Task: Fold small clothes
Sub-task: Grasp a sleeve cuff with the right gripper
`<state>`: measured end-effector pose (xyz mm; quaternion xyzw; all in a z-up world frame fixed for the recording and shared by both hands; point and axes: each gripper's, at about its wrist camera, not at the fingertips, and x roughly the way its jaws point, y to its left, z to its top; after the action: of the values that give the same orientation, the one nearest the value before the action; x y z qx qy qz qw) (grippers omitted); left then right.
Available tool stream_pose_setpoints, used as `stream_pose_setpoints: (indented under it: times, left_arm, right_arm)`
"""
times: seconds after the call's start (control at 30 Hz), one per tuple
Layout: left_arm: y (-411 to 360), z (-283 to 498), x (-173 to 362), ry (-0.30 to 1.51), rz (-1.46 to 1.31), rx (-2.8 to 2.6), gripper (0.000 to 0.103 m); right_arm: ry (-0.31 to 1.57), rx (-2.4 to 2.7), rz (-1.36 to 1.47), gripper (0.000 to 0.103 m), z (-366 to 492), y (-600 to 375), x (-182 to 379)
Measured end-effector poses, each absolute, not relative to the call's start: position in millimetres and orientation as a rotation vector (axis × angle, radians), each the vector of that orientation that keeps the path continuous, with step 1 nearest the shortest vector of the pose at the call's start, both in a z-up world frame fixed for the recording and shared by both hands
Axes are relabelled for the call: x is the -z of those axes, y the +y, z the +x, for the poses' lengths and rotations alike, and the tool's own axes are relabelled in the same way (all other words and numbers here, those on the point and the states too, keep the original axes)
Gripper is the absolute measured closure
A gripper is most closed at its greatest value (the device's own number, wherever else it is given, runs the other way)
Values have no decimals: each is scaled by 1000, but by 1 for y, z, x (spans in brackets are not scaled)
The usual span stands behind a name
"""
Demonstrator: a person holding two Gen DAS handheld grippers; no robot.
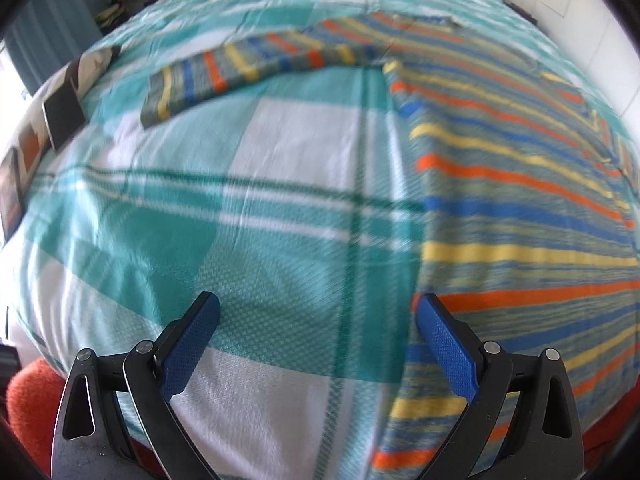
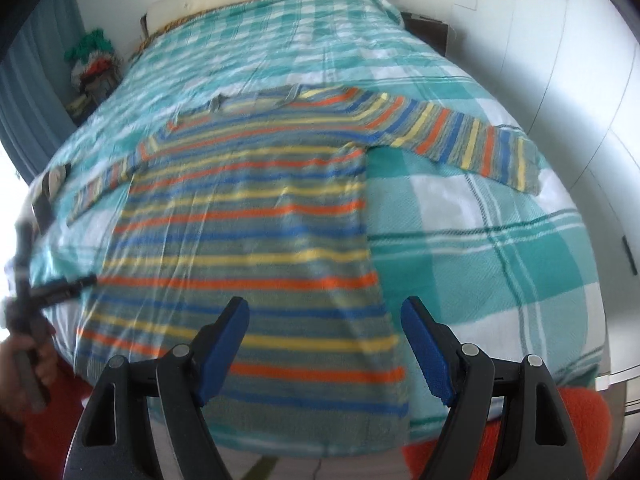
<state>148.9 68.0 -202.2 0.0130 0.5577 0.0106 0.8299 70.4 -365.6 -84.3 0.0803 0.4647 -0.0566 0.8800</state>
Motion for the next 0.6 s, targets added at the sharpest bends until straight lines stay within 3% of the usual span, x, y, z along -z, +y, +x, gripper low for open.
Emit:
stream_pose_setpoints:
  times: [0.17,0.33,0.47,0.6]
  left_arm:
    - [69,134,209,1074,34,-3,0]
    - [69,138,207,1122,29,3,0]
    - [75,142,204,1135,6,23,1]
    - [80,137,197,1122,18,12,1]
  right_arm:
    - [887,145,345,25,104,-464,89]
    - [803,328,642,26,134,-613,101]
    - [856,347,838,37,158,-675,128]
    - [932,340,825,46,182,-682,143]
